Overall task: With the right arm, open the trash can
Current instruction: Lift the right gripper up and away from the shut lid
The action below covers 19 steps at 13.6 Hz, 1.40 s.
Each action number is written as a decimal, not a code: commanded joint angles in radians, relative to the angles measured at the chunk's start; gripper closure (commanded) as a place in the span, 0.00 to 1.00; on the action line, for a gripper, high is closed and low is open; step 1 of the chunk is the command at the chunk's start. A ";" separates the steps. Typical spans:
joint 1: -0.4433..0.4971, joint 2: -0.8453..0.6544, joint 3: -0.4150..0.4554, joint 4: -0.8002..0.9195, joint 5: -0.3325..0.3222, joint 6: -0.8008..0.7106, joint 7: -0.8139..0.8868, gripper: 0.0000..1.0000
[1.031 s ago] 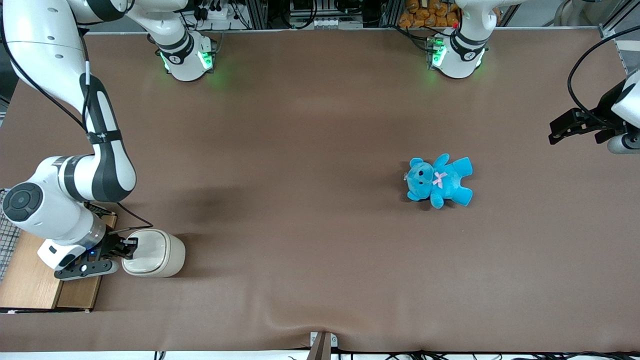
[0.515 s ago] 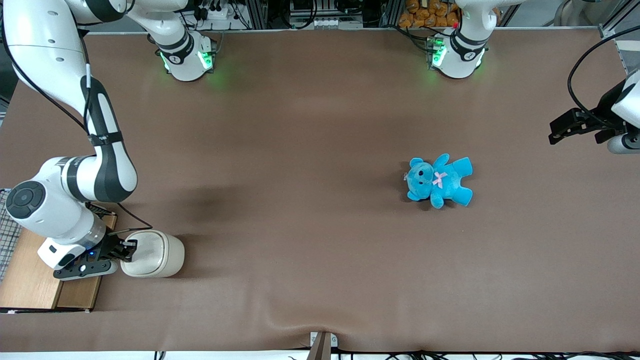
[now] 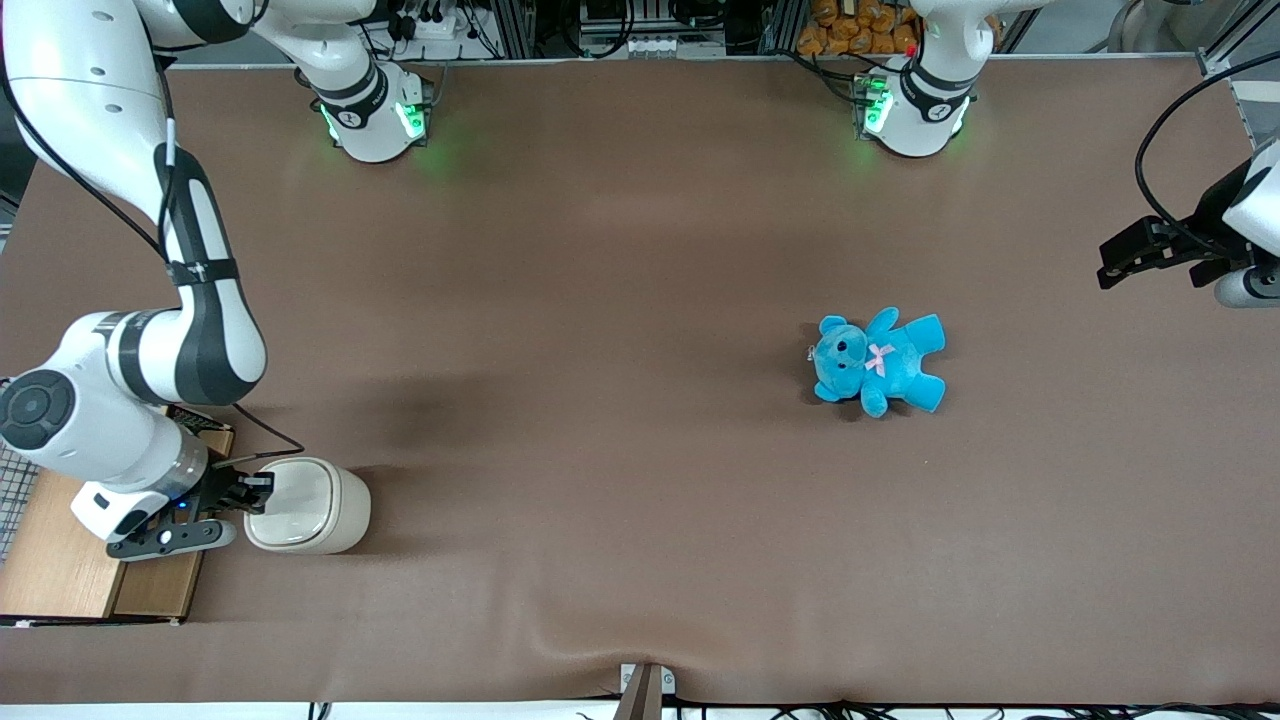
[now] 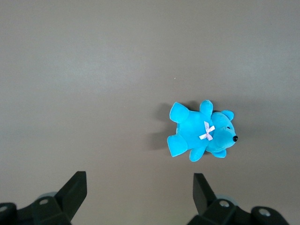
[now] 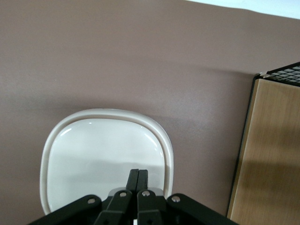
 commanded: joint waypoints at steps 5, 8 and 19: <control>-0.008 -0.022 0.016 0.164 0.004 -0.288 0.009 0.81; -0.028 -0.064 0.008 0.167 0.013 -0.319 -0.016 0.05; -0.055 -0.270 -0.046 0.152 0.022 -0.560 -0.010 0.00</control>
